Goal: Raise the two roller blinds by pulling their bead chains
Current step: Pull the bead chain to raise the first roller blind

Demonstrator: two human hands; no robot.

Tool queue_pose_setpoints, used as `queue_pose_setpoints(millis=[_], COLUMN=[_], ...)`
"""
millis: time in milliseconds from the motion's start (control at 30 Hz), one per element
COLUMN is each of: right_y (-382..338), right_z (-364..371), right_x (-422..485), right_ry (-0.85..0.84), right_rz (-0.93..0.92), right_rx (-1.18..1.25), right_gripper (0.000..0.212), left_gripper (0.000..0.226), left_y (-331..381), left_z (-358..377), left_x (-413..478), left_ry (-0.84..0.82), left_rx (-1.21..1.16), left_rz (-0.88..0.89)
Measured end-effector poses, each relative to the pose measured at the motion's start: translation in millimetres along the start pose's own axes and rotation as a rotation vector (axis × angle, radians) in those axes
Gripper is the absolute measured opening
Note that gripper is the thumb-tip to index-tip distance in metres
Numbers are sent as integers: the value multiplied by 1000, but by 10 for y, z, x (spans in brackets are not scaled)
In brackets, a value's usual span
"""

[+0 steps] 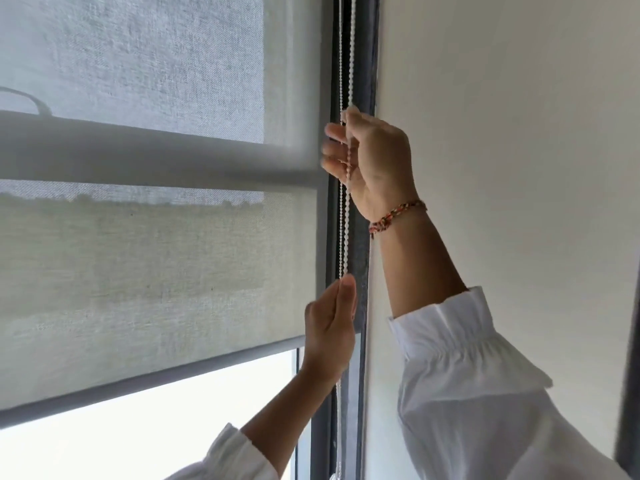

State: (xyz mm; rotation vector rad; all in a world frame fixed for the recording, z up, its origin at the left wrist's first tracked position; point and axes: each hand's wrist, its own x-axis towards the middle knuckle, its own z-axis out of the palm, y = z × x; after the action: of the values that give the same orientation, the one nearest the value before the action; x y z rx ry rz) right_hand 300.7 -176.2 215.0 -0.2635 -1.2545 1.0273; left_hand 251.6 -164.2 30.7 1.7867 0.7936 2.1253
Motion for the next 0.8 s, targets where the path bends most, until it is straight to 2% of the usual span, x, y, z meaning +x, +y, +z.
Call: queue_pose_setpoints(millis=[67,133,233,333,400,533,633,733,800], right_y=[111,262,410,566,718,1027,1174,1256,1280], right_z=[16,-16,-73,-166,-234,-339,-395,-443,-493], right_x=[13,-23,-145,-283,-378,-584,-697,-748,-745], right_ry=[121,250,327,352,361,367,344,316,283], right_rz=[-52,-223,-392,-490,-523,-621,-696,-729,-658], right_rx=[-41,-150,-292,-418,-467,-492,-510,-530,-481], right_gripper=[20,23,26,25,24,24,27,28,29], left_gripper=[38,39,49,58,52,40,26,33,43], left_y=[-82,-163,-174,33,269,786,1076,1122,1064], left_z=[-41,-109,-211,-244,-232,-152,-30,120,205], left_x=[-65,-75,78,401,678,1120,1298,1315,1271], left_ry=[-22,-106,-268,-201,-163,-179,-224,-169,-122], left_rx=[-3,-36,-78,-142,-197,-159,-178,-153,-143], left_rz=[-30,-87,-201,-297,-273,-143,-151,-218,-171])
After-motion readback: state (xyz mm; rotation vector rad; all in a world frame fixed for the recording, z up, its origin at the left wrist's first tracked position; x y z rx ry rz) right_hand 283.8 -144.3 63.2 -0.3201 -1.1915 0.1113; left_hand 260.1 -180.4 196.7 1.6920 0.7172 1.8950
